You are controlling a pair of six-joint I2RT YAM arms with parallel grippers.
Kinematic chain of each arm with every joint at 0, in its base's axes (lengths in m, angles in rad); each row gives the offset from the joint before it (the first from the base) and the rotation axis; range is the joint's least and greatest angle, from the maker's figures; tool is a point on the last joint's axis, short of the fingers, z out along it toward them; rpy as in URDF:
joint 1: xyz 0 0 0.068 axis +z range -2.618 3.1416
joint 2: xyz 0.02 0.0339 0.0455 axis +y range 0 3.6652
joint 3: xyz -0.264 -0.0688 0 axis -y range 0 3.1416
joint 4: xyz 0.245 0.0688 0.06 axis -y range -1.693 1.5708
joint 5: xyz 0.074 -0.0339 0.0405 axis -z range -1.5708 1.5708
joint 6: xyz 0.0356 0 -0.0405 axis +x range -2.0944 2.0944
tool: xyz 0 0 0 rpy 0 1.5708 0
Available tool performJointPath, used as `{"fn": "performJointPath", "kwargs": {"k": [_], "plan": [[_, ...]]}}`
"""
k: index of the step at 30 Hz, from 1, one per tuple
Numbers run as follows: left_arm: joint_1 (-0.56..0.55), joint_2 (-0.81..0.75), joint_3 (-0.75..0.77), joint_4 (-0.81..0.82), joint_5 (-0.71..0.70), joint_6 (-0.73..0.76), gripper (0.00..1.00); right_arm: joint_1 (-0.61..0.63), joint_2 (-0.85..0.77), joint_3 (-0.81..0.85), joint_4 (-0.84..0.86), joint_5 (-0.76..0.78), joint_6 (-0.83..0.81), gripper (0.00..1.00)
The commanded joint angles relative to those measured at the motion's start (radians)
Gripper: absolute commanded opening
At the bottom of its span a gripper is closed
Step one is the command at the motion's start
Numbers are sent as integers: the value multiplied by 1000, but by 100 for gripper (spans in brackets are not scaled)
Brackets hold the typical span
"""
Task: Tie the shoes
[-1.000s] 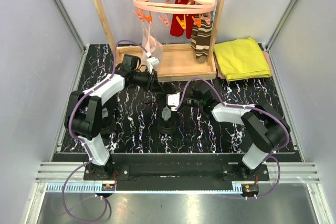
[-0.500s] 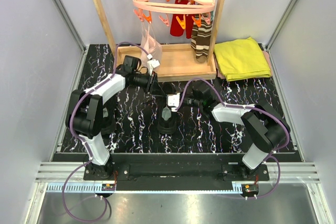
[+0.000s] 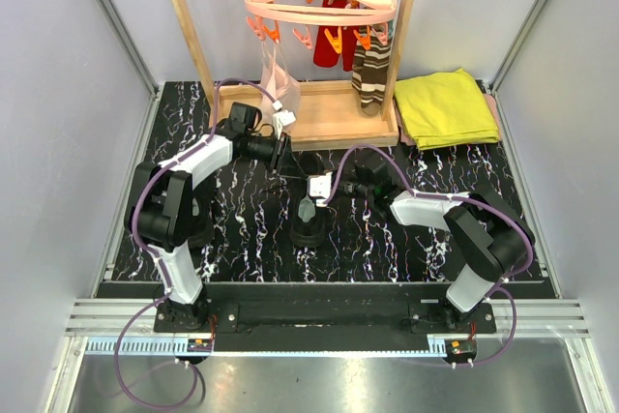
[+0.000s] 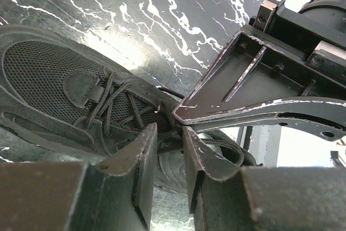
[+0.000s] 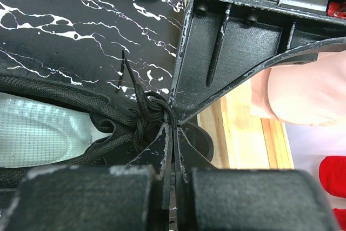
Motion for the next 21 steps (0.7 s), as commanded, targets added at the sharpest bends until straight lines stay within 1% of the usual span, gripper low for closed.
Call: {"fn": "performJointPath", "kwargs": {"k": [1,12,15,21], "plan": [[-5,16,42,17,75,18,29,11,-23,-2,48,-28,-18,0],[3,24,42,15,110,16,36,11,-24,-7,42,-28,-32,0],[12,23,45,17,113,19,39,11,-23,-5,36,-26,-35,0],[11,29,48,17,127,18,41,11,-18,-2,39,-19,-31,0]]}}
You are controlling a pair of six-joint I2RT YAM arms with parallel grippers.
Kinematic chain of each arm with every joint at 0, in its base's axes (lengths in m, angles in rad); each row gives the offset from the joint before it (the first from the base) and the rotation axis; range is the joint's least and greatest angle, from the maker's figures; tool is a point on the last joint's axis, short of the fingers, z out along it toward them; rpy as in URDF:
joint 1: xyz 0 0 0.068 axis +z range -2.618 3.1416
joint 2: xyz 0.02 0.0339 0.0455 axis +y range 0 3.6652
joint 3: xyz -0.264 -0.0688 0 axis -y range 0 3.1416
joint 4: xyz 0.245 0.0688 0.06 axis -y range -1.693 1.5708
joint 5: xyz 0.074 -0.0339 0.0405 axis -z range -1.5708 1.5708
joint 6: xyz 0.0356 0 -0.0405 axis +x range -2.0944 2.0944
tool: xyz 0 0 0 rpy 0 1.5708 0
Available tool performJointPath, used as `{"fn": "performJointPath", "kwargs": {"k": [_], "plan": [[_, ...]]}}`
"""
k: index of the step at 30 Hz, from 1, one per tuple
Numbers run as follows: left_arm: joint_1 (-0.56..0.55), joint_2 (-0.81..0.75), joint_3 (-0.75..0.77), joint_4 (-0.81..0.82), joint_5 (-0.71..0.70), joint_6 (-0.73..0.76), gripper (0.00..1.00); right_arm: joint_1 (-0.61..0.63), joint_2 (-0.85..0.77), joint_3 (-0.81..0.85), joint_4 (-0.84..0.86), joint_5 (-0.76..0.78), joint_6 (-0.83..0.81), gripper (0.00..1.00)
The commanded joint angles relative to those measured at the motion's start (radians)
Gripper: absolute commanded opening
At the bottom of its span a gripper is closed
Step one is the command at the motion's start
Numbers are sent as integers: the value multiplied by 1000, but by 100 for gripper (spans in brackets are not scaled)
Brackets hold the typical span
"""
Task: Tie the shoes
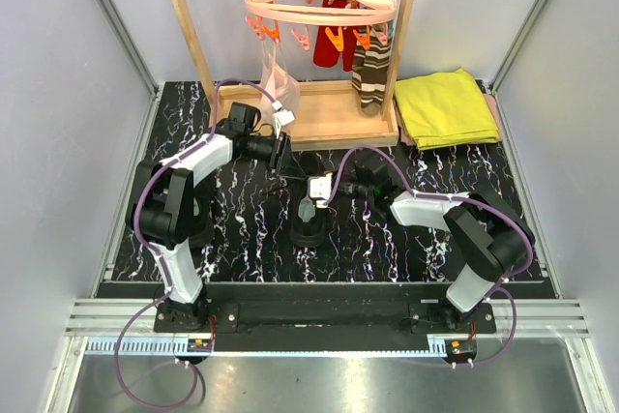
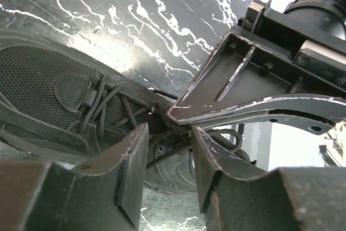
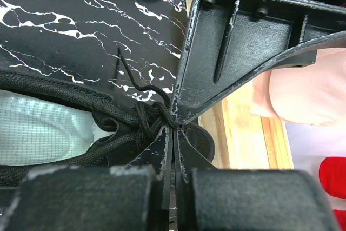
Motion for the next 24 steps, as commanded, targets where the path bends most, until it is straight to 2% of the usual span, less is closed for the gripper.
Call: {"fn": "performJointPath", "kwargs": {"k": [1,15,18,19,21,24], "plan": [[0,8,40,15,62,11,41,13,-18,7,43,-15,-15,0],[-9,36,44,16,44,10,37,11,-20,4,94,-7,26,0],[-9,33,43,15,56,19,19,11,-18,4,92,-6,25,0],[-9,31,41,15,61,19,9,11,-18,4,92,-7,25,0],[-6,28,43,13,73,22,0,11,-18,4,89,-4,23,0],[2,13,40,20,65,20,0,13,-20,4,80,8,20,1]]}}
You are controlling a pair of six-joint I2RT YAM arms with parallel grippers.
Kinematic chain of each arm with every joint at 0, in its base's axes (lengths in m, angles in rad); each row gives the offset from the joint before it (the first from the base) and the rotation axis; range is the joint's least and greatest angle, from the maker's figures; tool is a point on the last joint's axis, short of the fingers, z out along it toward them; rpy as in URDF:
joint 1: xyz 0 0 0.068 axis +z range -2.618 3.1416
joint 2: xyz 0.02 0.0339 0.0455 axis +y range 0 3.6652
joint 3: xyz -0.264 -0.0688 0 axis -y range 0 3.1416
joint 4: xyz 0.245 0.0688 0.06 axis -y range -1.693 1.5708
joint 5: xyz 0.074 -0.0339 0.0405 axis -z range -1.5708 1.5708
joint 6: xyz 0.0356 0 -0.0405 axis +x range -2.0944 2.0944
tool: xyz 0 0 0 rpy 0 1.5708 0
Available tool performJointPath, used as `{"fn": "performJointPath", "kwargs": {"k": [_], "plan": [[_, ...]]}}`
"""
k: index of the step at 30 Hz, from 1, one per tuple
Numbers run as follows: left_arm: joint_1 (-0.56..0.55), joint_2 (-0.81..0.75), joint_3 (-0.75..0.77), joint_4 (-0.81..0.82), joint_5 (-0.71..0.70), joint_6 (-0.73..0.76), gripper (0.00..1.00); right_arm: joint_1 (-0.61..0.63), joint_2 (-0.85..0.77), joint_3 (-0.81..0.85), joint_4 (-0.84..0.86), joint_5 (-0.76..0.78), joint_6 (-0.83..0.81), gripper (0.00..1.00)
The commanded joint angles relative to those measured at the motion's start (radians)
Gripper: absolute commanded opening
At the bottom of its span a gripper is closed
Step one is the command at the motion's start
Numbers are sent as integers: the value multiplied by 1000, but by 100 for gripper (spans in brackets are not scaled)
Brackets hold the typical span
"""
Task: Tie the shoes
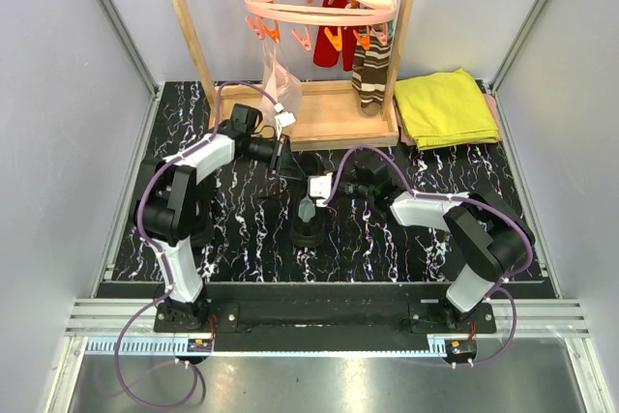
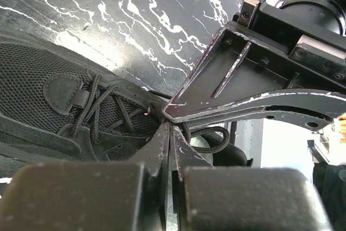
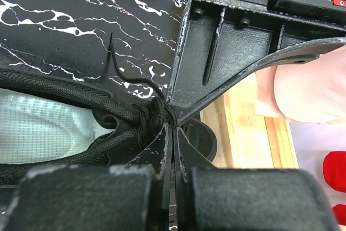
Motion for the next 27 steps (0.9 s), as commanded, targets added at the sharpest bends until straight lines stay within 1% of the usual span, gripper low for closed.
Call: {"fn": "performJointPath", "kwargs": {"k": [1,3,4,7,10,11,14,15,18,21,23,26,27], "plan": [[5,-24,29,31,13,19,0,12,-21,7,71,2,1,4],[14,-47,21,49,-10,13,0,12,-24,6,68,25,7,5],[17,-53,9,61,-22,5,0,10,-26,4,68,29,8,11],[25,-76,-6,95,-45,-8,0,12,-30,4,68,39,26,18],[25,-90,-19,127,-54,-28,0,12,-32,4,68,39,38,33],[27,-93,-22,133,-57,-30,0,10,-34,4,68,43,41,36],[27,-100,-29,149,-65,-38,0,12,-43,0,62,60,38,38],[27,-100,-31,150,-68,-38,0,12,-46,-2,58,65,40,46],[28,-103,-32,153,-76,-34,0,7,-63,-6,39,79,49,57],[27,-104,-32,153,-77,-33,0,3,-81,-5,15,82,84,58],[27,-103,-34,152,-80,-31,0,-5,-96,10,-13,77,127,61],[27,-109,-39,153,-80,-30,0,-28,-110,53,-79,56,217,64],[27,-109,-39,152,-82,-28,0,-48,-113,72,-141,43,242,64]]}}
